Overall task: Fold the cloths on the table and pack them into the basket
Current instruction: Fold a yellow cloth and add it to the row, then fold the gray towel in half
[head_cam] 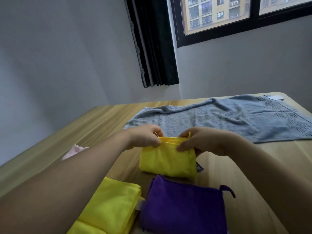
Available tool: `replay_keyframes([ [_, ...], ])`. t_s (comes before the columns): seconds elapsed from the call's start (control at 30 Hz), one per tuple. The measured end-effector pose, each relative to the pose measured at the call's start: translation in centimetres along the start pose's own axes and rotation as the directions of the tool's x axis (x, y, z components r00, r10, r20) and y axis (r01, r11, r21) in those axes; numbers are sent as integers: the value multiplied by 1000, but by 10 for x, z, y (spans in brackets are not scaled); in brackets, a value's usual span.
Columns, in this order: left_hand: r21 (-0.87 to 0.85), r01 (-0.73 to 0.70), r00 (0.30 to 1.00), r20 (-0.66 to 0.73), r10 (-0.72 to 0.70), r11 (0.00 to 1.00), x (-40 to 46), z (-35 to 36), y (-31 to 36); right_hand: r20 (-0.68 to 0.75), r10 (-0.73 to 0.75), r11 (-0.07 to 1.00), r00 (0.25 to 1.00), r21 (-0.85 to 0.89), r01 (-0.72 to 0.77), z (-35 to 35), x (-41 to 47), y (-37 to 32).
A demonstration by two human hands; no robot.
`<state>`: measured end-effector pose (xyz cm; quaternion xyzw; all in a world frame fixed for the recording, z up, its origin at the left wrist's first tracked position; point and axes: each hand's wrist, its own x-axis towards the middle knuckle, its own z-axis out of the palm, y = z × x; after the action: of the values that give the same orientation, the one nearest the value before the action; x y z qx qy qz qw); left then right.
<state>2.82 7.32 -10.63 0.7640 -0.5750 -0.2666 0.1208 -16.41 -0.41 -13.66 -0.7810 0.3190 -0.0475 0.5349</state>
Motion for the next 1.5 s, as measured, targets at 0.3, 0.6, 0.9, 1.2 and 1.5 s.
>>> replay_keyframes([
  [0.3,-68,-38,933,-360,11,997,-14,-28,-68,-24,78,996,997,50,-76,49,41,-32],
  [0.6,601,165,966,-259,-5,782,-20,8,-100,37,96,876,995,-477,-67,83,59,-42],
  [0.9,413,-8,944,-297,143,911,2,22,-40,-511,-163,811,844,-557,-181,9,42,31],
  [1.2,558,112,956,-286,64,822,59,67,6,-660,-198,714,725,-604,-355,-15,26,90],
  [1.5,393,48,949,-305,81,918,75,68,20,-675,-340,762,654,-605,-228,-25,29,89],
])
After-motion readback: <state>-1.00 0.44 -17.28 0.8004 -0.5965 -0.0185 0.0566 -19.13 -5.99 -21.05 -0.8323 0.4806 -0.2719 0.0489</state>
